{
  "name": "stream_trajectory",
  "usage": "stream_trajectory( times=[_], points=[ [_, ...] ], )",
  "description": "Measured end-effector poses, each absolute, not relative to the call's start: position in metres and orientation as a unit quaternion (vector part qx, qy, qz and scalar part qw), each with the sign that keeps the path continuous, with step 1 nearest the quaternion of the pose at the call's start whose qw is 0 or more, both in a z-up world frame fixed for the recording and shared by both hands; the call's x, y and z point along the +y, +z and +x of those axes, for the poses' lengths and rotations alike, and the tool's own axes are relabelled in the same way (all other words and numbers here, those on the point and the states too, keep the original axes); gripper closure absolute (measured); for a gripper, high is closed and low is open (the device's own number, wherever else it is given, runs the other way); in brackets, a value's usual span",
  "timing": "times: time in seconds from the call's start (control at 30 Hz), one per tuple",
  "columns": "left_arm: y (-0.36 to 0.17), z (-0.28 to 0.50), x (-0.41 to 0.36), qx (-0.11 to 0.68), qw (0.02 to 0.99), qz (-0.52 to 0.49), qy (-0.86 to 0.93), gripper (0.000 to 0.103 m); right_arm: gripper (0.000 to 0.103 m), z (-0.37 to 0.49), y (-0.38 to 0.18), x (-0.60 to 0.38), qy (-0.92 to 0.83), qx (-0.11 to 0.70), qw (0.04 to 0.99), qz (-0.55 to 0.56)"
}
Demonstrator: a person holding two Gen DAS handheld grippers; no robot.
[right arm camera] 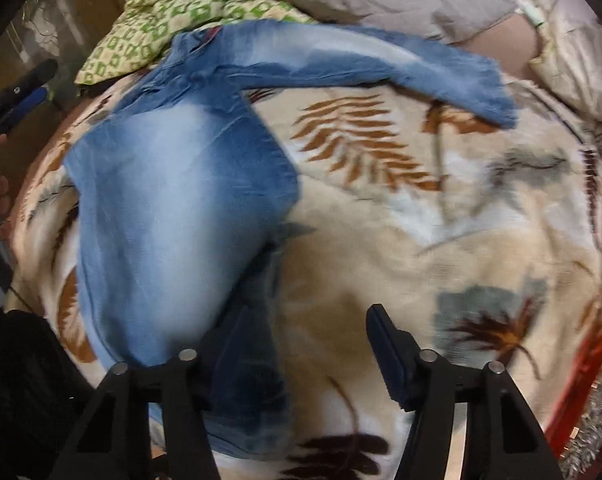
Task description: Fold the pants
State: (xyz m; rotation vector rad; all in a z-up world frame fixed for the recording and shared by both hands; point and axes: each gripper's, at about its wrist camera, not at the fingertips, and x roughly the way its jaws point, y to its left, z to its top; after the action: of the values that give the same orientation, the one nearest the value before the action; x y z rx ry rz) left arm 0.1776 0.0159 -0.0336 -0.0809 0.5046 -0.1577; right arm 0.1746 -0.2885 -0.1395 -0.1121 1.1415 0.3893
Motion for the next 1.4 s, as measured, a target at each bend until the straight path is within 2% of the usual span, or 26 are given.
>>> stream_trajectory(
  times=[0.13,0.17,0.23,0.27,0.33,0.6,0.77,0.9,1.1,1.2,1.23,1.27,1.3,1.33,1.4],
  points=[
    [-0.036,0.179,0.023,0.255,0.963,-0.048,-0.075,0.000,0.041,0.179,-0.159,-0.275,0.202,0.552,0.807,-0.059],
    [-0.037,0.180,0.023,0.258,0.962,-0.045,-0.077,0.000,0.055,0.178,-0.161,-0.272,0.215,0.550,0.805,-0.056],
    [-0.040,0.179,0.021,0.264,0.960,-0.037,-0.083,0.000,0.077,0.175,-0.161,-0.266,0.227,0.540,0.808,-0.063],
    [-0.041,0.178,0.019,0.266,0.960,-0.031,-0.087,0.000,0.080,0.173,-0.160,-0.264,0.227,0.538,0.809,-0.069],
    [-0.043,0.177,0.015,0.268,0.958,-0.022,-0.096,0.000,0.096,0.170,-0.155,-0.268,0.227,0.532,0.812,-0.074],
    [-0.037,0.174,0.006,0.257,0.960,-0.019,-0.111,0.000,0.098,0.157,-0.087,-0.313,0.182,0.472,0.860,-0.069],
    [-0.035,0.179,0.004,0.255,0.959,-0.032,-0.118,0.000,0.098,0.183,-0.047,-0.366,0.111,0.451,0.884,-0.046],
    [-0.038,0.181,0.001,0.259,0.958,-0.026,-0.117,0.000,0.098,0.221,-0.062,-0.415,0.044,0.478,0.877,-0.019],
    [-0.046,0.185,0.004,0.269,0.957,-0.019,-0.108,0.000,0.098,0.239,-0.115,-0.449,0.004,0.517,0.856,0.011],
    [-0.049,0.187,0.004,0.275,0.956,-0.013,-0.100,0.000,0.088,0.234,-0.118,-0.443,-0.024,0.520,0.854,-0.008],
    [-0.050,0.188,0.004,0.280,0.955,-0.008,-0.094,0.000,0.072,0.230,-0.114,-0.441,-0.038,0.513,0.857,-0.028],
    [-0.051,0.189,0.004,0.285,0.954,-0.003,-0.088,0.000,0.036,0.224,-0.105,-0.439,-0.054,0.495,0.866,-0.043],
    [-0.051,0.189,0.005,0.291,0.953,0.000,-0.085,0.000,0.019,0.216,-0.094,-0.439,-0.066,0.467,0.881,-0.046],
    [-0.051,0.188,0.007,0.296,0.951,-0.001,-0.085,0.000,0.005,0.209,-0.084,-0.438,-0.073,0.441,0.893,-0.043],
    [-0.049,0.189,0.013,0.314,0.946,-0.004,-0.084,0.000,0.005,0.194,-0.064,-0.437,-0.069,0.409,0.910,-0.026]
  ],
)
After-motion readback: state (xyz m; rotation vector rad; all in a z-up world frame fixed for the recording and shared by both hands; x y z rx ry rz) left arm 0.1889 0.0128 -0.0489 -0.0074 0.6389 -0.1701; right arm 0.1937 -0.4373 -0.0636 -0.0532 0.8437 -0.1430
